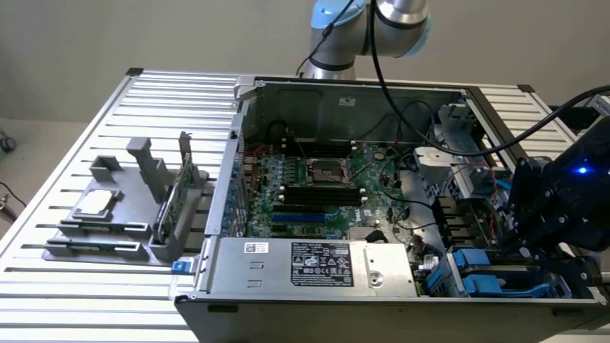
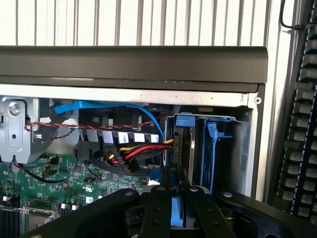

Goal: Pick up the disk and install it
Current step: 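Insert the second disk wire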

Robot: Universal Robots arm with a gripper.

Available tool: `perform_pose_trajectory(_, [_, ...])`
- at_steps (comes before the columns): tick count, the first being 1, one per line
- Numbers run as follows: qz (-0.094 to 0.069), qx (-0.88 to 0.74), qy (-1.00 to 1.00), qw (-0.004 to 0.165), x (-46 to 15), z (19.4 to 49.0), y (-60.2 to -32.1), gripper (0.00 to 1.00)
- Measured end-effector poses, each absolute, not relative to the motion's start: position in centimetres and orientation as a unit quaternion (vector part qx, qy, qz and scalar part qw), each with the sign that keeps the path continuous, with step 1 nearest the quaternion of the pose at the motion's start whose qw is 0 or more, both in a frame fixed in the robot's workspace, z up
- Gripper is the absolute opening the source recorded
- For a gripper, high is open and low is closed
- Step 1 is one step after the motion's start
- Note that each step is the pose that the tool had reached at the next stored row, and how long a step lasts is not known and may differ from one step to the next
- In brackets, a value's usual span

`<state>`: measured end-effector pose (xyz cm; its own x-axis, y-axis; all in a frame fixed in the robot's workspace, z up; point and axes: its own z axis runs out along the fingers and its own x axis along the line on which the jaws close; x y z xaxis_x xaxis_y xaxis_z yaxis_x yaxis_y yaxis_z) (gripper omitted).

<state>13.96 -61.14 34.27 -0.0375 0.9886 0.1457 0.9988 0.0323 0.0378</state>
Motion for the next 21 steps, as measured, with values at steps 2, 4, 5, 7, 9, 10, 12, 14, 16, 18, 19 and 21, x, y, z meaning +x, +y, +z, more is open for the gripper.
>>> perform_pose_trajectory(2, [-0.064,-0.693,-0.717,0.039,13.96,34.27,-61.16,0.17])
perform_pose_trajectory(4, [-0.064,-0.693,-0.717,0.039,13.95,34.26,-61.18,0.17])
perform_pose_trajectory(5, [-0.064,-0.693,-0.717,0.040,13.95,34.25,-61.19,0.17])
perform_pose_trajectory(7, [-0.064,-0.693,-0.717,0.039,13.95,34.22,-61.20,0.17])
perform_pose_trajectory(9, [-0.064,-0.693,-0.717,0.039,13.95,34.16,-61.20,0.17])
perform_pose_trajectory(10, [-0.064,-0.693,-0.717,0.039,13.95,34.12,-61.20,0.17])
perform_pose_trajectory(12, [-0.064,-0.693,-0.717,0.039,13.95,34.03,-61.20,0.17])
perform_pose_trajectory(14, [-0.064,-0.693,-0.717,0.039,13.95,33.95,-61.21,0.17])
perform_pose_trajectory(16, [-0.064,-0.694,-0.716,0.039,13.96,33.91,-61.22,0.17])
perform_pose_trajectory(18, [-0.065,-0.694,-0.716,0.039,13.96,33.86,-61.24,0.17])
perform_pose_trajectory(19, [-0.065,-0.694,-0.716,0.040,13.95,33.83,-61.25,0.17])
perform_pose_trajectory(21, [-0.065,-0.694,-0.716,0.040,13.95,33.76,-61.29,0.17])
